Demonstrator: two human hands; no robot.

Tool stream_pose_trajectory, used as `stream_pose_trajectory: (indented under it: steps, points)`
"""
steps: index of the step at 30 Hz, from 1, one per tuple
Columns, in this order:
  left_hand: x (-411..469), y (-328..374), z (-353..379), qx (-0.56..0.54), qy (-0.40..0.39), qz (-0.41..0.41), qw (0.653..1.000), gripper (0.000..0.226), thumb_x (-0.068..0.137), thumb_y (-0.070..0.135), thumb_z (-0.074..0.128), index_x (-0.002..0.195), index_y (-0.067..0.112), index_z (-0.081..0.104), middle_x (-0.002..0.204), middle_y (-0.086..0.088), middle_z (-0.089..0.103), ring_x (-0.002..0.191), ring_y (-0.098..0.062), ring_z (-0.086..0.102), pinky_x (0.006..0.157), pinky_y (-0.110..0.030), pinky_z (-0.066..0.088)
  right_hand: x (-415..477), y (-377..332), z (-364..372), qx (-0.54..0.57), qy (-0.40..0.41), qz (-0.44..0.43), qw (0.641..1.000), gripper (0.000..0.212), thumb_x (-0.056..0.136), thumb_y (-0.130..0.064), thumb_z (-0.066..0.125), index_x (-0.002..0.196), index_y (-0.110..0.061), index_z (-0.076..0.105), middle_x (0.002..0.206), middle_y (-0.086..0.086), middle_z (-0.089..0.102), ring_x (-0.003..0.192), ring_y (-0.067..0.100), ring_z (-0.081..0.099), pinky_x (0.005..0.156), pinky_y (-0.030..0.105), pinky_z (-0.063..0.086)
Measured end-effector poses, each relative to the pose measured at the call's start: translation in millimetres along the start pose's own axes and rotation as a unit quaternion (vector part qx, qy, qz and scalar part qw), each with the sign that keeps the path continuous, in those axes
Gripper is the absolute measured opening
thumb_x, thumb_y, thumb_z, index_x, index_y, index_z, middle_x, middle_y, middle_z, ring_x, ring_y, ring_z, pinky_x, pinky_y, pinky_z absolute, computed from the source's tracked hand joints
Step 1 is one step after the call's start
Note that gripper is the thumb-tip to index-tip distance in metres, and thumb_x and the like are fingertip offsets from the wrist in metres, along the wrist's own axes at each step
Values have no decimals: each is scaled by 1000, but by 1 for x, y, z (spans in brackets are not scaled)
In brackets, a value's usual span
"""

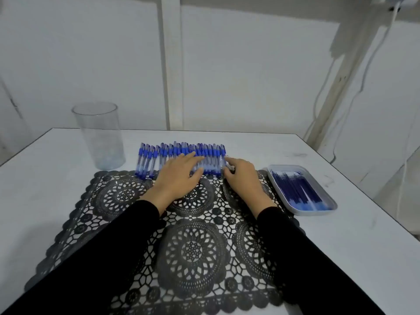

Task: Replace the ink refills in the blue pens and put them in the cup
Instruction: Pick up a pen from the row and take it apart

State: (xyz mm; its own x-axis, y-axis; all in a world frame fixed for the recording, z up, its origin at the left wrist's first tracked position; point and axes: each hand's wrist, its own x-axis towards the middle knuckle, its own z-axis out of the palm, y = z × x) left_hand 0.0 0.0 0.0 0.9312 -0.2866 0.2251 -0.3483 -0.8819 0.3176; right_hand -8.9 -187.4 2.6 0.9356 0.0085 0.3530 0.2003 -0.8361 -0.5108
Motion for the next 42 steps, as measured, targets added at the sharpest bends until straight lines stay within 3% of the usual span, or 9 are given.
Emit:
stream_pose_trajectory:
  steps: [5, 8, 25, 31, 34, 36, 38, 39, 42]
  points:
    - [17, -5, 8, 41, -35, 2, 999, 52, 105, 51, 26, 155, 38, 24, 165, 8, 14, 152, -19, 10, 124, -46, 5, 12, 6, 7, 9, 1, 10, 1000, 32, 92, -15, 55, 122, -11, 67, 96, 11, 71, 89, 25, 64, 75, 27, 47]
    - [21, -6, 10, 56, -62, -9, 996, 53, 105, 52, 21, 156, 39, 18, 166, 9, 8, 153, -19, 5, 124, -46, 1, 17, 9, 7, -3, 7, 16, 1000, 26, 93, -14, 56, 113, -8, 72, 88, 9, 69, 75, 17, 55, 61, 15, 32]
    - [19, -7, 10, 63, -88, -3, 994, 54, 105, 52, 16, 157, 40, 10, 166, 9, 2, 153, -19, -2, 124, -47, -2, 23, 10, 0, 68, 97, 93, 989, 22, 93, -18, 62, 107, -8, 74, 101, 6, 74, 88, 16, 65, 85, 22, 46]
    - [13, -1, 1, -24, 55, 5, 998, 52, 105, 49, 24, 155, 36, 23, 162, 13, 21, 152, -11, 11, 124, -42, 3, 2, -7, 4, 173, 152, 30, 973, 16, 90, -21, 68, 105, -20, 75, 93, -8, 72, 76, 0, 61, 71, 11, 46]
    - [4, 10, -5, -179, 154, -3, 972, 48, 105, 42, 36, 152, 32, 36, 149, 13, 46, 139, -3, 36, 116, -32, 30, -8, -22, 9, 235, 151, 14, 960, 19, 89, -18, 70, 107, -20, 74, 91, -10, 70, 78, 1, 63, 70, 12, 49]
    - [0, 16, -5, -261, 169, -16, 950, 45, 104, 41, 41, 149, 35, 39, 111, 18, 66, 94, 11, 57, 85, -23, 48, -13, -31, 14, 257, 143, -2, 956, 21, 88, -16, 71, 108, -18, 74, 90, -9, 71, 79, 2, 64, 70, 11, 49]
    - [0, 19, -3, -329, 177, -44, 927, 41, 102, 44, 44, 143, 42, 41, 69, 19, 59, 52, 3, 46, 58, -27, 47, -17, -38, 19, 260, 147, -20, 954, 21, 86, -14, 72, 106, -18, 75, 90, -8, 71, 80, 2, 64, 70, 9, 48]
    - [0, 20, -2, -375, 186, -59, 906, 41, 101, 43, 47, 142, 40, 44, 72, 22, 60, 55, 5, 45, 62, -26, 51, -19, -40, 21, 261, 152, -24, 953, 21, 86, -14, 73, 106, -18, 76, 89, -9, 71, 80, 1, 64, 71, 8, 48]
    - [2, 26, -4, -535, 213, -104, 811, 42, 97, 23, 61, 139, 19, 55, 119, 20, 64, 105, 9, 59, 96, -15, 49, -21, -48, 25, 271, 159, -24, 949, 21, 84, -13, 75, 104, -20, 76, 87, -14, 69, 77, -3, 63, 69, 7, 46]
